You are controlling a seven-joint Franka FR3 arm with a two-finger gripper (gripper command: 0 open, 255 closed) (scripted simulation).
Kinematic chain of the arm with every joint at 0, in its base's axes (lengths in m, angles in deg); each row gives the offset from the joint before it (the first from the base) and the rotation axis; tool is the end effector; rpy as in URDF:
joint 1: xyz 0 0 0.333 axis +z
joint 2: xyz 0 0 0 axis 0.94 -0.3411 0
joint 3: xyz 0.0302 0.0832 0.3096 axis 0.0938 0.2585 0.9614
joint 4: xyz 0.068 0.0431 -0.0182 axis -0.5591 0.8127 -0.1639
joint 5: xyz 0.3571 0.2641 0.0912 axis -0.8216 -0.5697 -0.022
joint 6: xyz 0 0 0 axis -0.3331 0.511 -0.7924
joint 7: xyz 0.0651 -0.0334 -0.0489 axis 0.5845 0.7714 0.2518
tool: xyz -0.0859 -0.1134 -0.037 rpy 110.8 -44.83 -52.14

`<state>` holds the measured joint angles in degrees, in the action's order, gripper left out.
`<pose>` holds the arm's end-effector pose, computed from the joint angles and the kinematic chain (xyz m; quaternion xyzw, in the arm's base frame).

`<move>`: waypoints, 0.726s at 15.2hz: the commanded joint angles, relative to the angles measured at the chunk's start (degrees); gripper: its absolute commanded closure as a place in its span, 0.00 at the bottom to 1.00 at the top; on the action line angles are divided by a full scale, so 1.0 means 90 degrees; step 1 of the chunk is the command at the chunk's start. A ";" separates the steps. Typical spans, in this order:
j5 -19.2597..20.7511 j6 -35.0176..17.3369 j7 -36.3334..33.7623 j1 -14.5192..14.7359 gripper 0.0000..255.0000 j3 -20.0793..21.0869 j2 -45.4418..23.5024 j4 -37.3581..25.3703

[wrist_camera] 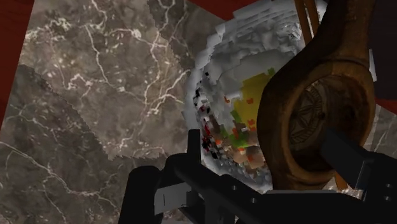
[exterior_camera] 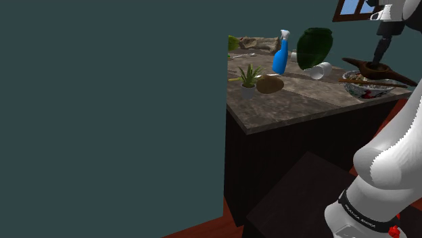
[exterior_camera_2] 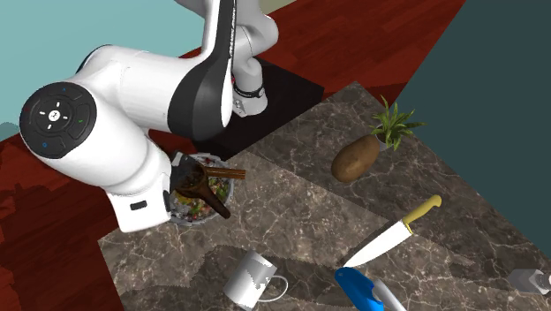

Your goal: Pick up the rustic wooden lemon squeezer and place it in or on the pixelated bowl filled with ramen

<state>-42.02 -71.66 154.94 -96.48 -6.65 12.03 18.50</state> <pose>0.2261 -0.5890 0.5251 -0.9986 -0.0310 0.0391 0.0162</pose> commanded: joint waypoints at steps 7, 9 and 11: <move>-0.0160 0.0758 0.0121 -0.0083 0.00 -0.0034 -0.0236 -0.0932; -0.0160 0.0758 0.0121 -0.0083 0.00 -0.0034 -0.0236 -0.0932; -0.0160 0.0758 0.0121 -0.0083 0.00 -0.0034 -0.0236 -0.0932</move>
